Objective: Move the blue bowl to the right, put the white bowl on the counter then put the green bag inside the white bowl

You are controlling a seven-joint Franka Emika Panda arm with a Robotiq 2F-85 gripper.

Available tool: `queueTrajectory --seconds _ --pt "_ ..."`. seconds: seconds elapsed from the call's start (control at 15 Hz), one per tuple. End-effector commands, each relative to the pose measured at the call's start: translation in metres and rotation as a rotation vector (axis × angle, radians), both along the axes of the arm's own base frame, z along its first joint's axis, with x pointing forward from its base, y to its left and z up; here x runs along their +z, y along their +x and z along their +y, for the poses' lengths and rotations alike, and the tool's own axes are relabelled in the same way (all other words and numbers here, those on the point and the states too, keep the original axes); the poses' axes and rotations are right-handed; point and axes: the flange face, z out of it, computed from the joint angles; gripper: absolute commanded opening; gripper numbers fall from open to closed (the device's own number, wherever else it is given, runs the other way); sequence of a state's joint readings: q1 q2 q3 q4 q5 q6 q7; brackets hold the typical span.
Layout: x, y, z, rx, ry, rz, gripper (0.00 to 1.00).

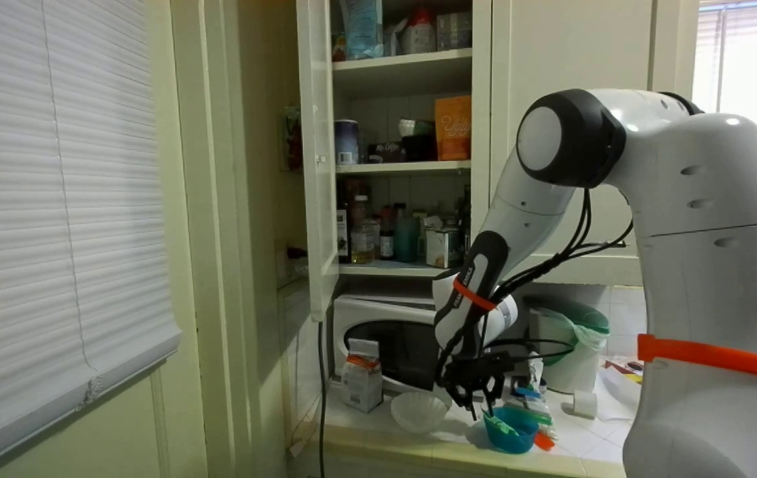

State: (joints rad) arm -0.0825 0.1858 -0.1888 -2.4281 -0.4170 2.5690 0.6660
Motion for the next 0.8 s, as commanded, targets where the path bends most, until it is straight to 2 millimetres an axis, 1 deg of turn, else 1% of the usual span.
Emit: queueTrajectory --seconds 0.0,0.07,0.13,0.4,0.73 --pt "0.0 -0.002 -0.003 0.013 0.003 0.003 0.09" --pt "0.002 -0.003 -0.004 0.012 0.004 0.001 0.02" --pt "0.004 -0.005 -0.005 0.011 0.002 0.0 0.0" --pt "0.01 -0.009 -0.01 -0.004 -0.022 -0.013 0.0" --pt "0.025 -0.022 -0.008 0.032 -0.06 -0.027 0.0"
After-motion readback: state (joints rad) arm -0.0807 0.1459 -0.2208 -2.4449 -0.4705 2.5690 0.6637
